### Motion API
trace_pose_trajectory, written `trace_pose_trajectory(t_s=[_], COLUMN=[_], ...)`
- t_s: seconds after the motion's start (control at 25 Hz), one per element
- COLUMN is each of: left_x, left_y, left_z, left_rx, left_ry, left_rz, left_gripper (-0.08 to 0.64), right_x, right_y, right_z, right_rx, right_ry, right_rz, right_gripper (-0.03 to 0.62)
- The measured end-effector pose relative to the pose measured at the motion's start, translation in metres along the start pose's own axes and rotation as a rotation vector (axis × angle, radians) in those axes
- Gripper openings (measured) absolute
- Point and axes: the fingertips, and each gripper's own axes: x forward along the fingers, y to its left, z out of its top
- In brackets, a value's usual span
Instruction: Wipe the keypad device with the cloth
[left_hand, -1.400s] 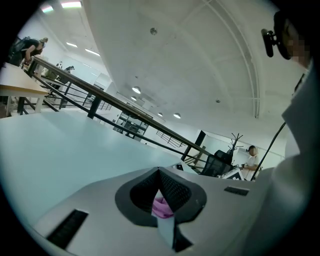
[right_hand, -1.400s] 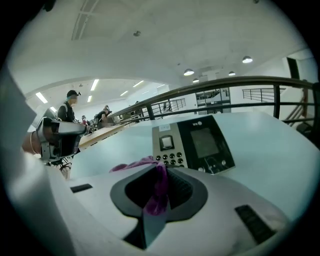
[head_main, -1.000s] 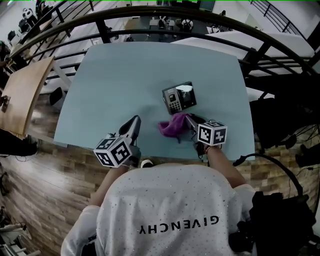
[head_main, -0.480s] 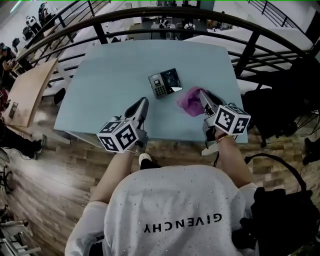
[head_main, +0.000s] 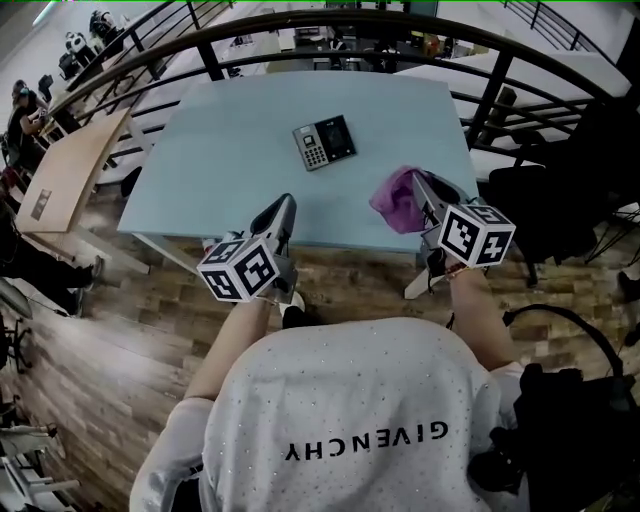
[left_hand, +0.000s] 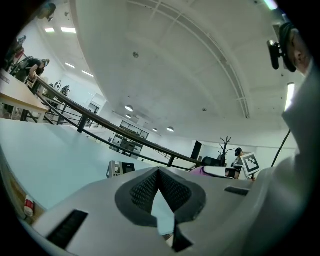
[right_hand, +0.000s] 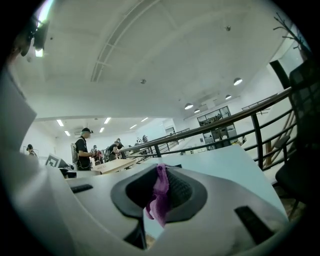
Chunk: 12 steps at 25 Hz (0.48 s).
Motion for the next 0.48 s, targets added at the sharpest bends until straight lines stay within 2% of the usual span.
trace_pose_trajectory(t_s=[0.48], left_x=[-0.019], left_y=[-0.010], left_z=[-0.002], left_rx=[0.007], left_ry=[-0.017], left_rz=[0.046], left_gripper=[0.000], right_x=[-0.016], right_y=[0.013], right_z=[0.001], right_rx=[-0.049], right_ry=[0.000], right_rz=[0.036], right_gripper=[0.038])
